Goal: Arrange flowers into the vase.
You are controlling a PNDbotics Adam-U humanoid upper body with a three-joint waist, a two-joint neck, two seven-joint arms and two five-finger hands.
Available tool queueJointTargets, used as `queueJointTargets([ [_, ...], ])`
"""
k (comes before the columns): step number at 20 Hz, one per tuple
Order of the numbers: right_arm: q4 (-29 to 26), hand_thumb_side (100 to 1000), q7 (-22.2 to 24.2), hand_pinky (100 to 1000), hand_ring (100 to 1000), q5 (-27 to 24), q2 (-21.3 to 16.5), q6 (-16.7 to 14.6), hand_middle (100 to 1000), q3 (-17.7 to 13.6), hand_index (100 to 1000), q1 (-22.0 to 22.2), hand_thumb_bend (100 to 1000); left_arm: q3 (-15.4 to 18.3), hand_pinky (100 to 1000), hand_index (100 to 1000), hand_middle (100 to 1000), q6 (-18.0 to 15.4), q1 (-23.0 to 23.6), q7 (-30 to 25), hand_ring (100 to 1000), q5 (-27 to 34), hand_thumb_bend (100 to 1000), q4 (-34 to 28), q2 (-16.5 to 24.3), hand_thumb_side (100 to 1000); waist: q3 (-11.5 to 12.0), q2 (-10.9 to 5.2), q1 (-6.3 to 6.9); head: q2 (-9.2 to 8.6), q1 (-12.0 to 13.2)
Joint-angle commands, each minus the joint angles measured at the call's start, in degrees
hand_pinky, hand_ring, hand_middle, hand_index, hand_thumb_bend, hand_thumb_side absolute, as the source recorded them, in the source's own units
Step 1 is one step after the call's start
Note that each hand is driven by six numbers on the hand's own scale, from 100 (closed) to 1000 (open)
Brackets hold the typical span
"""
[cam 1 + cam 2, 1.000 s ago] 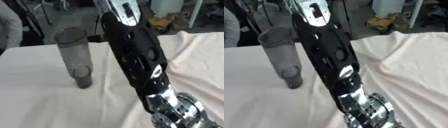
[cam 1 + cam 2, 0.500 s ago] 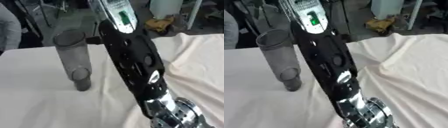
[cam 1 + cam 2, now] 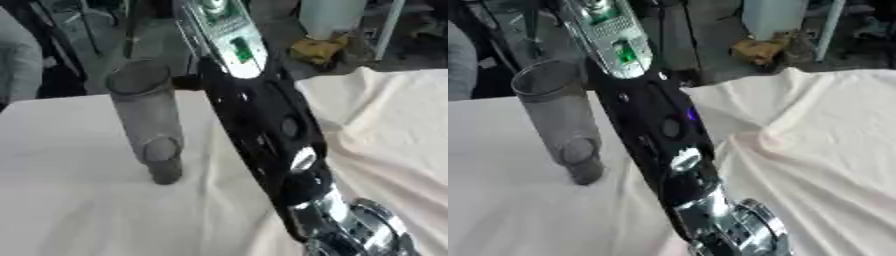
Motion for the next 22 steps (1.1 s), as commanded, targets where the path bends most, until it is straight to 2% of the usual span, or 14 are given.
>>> queueJointTargets([
  [1,-0.17,477,0.31,100,100,0.53,-0.76,-0.37,100,0.16,100,-1.53,110,0.08,739,977,885,-0.02,-0.62,0.05,880,0.08,100,-0.83,0.39,1000,0.06,-0.94,0.17,-0.30,0.17],
  [4,0.33,475,0.51,100,100,0.68,-0.74,-0.10,100,0.33,100,-1.44,119,0.05,739,977,885,0.00,-0.59,0.03,880,0.09,100,-0.83,0.36,1000,0.01,-0.91,0.25,-0.31,0.31],
  [10,1.67,456,-0.18,100,100,1.08,0.06,3.22,100,0.45,100,-1.13,144,0.03,739,977,884,0.07,-0.60,-0.01,879,0.16,100,-0.83,0.22,1000,-0.01,-0.81,0.26,-0.07,0.36],
  [22,2.54,443,-1.50,100,100,3.20,0.69,6.96,100,0.68,100,-0.65,173,0.08,739,976,884,0.15,-0.66,0.05,879,0.18,100,-0.83,0.12,1000,0.12,-0.68,0.10,0.11,0.41],
])
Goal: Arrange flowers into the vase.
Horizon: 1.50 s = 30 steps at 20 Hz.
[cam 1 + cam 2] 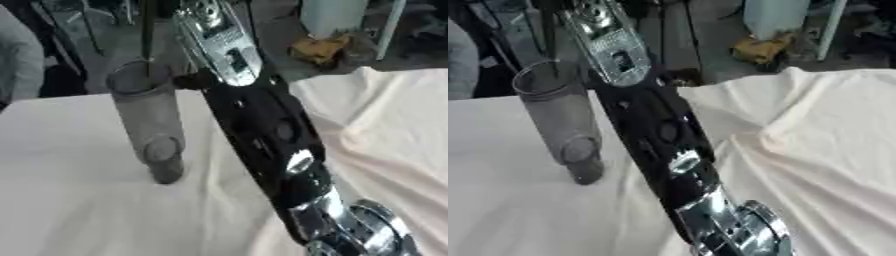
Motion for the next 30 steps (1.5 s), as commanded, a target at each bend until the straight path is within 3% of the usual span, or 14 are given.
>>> queueJointTargets([
  [1,-0.56,443,-0.33,100,100,0.73,0.23,0.87,100,0.37,100,-0.79,174,0.08,739,976,884,0.15,-0.66,0.03,879,0.16,100,-0.83,0.15,1000,0.23,-0.91,0.16,0.06,0.12],
  [8,0.02,452,0.59,100,100,2.30,0.29,0.52,100,0.47,100,-0.16,184,0.12,739,977,884,0.18,-0.66,0.08,879,0.16,100,-0.83,0.14,1000,0.35,-0.93,0.25,0.08,0.18],
  [11,1.08,493,0.65,100,100,3.96,-0.04,0.63,100,0.68,100,0.41,233,0.10,739,977,884,0.19,-0.77,0.07,878,0.14,100,-0.83,0.09,1000,0.29,-0.79,0.19,0.09,0.44],
  [14,1.99,534,1.07,100,100,5.48,0.06,0.51,100,0.58,100,0.73,328,0.12,739,977,883,0.19,-0.81,0.09,878,0.13,100,-0.83,0.05,1000,0.31,-0.72,0.21,0.12,0.57],
  [17,2.38,619,1.40,100,100,6.13,0.10,0.30,100,0.46,100,0.99,481,0.14,739,977,884,0.19,-0.86,0.10,878,0.12,100,-0.83,0.02,1000,0.32,-0.70,0.20,0.08,0.67],
  [21,2.47,710,1.49,100,157,6.97,0.21,-0.23,100,0.34,100,1.34,492,0.13,739,977,884,0.17,-0.91,0.08,877,0.13,100,-0.83,-0.03,1000,0.30,-0.65,0.19,0.13,0.75],
  [29,2.68,726,1.61,100,169,7.12,0.34,-0.80,100,0.26,100,1.53,494,0.14,740,977,884,0.18,-0.88,0.06,877,0.16,100,-0.83,-0.07,1000,0.36,-0.63,0.18,0.18,0.75],
  [30,2.61,786,1.51,116,204,7.01,0.40,-0.95,100,0.19,100,1.60,499,0.16,739,977,883,0.21,-0.85,0.08,877,0.18,100,-0.83,-0.11,1000,0.38,-0.61,0.17,0.16,0.78],
])
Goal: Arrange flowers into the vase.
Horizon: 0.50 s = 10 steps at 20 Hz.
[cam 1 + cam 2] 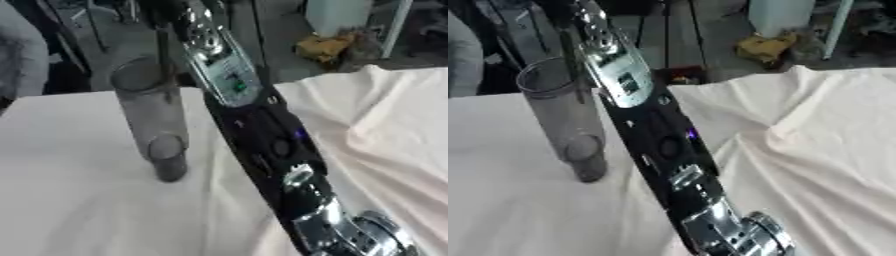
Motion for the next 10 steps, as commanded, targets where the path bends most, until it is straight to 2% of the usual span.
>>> queueJointTargets([
  [1,-0.73,794,-0.13,117,208,0.11,0.27,-0.56,100,-0.10,100,-1.00,500,0.17,739,978,883,0.13,-0.70,0.01,877,0.18,100,-0.83,0.31,1000,0.25,-0.95,0.12,0.17,0.13],
  [5,-0.25,848,-0.19,138,237,1.03,-0.18,-1.21,100,0.00,130,-0.87,504,0.20,739,978,883,0.15,-0.62,0.02,877,0.20,100,-0.83,0.26,1000,0.18,-0.96,0.05,0.27,0.29],
  [7,0.01,848,-0.14,138,237,1.42,-0.34,-1.47,100,-0.04,130,-0.85,504,0.19,739,978,883,0.16,-0.59,0.01,877,0.20,100,-0.83,0.25,1000,0.14,-0.99,0.03,0.30,0.35],
  [10,0.26,888,0.02,150,270,2.08,-0.74,-1.89,100,0.08,178,-0.89,506,0.22,740,978,883,0.17,-0.55,0.02,877,0.20,100,-0.83,0.28,1000,0.08,-1.10,0.01,0.38,0.46],
])
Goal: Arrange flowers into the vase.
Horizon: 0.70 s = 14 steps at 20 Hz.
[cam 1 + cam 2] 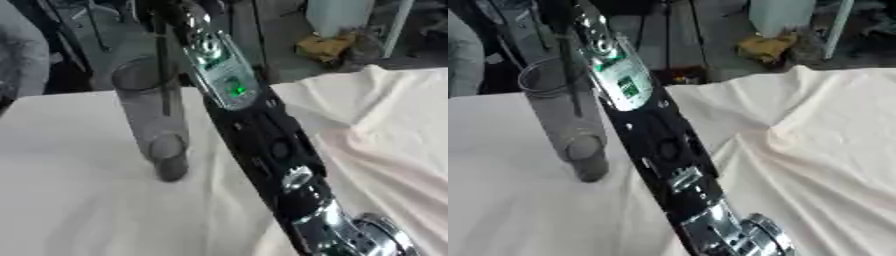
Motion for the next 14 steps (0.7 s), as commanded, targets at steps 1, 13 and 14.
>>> queueJointTargets([
  [1,-0.34,888,0.20,150,270,1.08,-1.02,-0.71,100,0.10,178,-1.34,506,0.21,740,978,883,0.15,-0.55,0.02,877,0.19,100,-0.83,0.32,1000,0.06,-1.12,0.07,0.35,0.31],
  [13,-0.03,881,1.30,168,317,3.86,-2.54,-1.87,167,0.55,255,-1.14,511,0.23,739,978,882,0.29,-0.30,0.03,876,0.18,100,-0.83,0.34,1000,-0.26,-1.36,0.11,0.45,0.82],
  [14,-0.04,881,1.46,168,317,4.53,-2.75,-2.52,167,0.66,255,-1.06,511,0.23,739,978,882,0.30,-0.28,0.01,876,0.17,100,-0.83,0.33,1000,-0.27,-1.36,0.12,0.46,0.84],
])
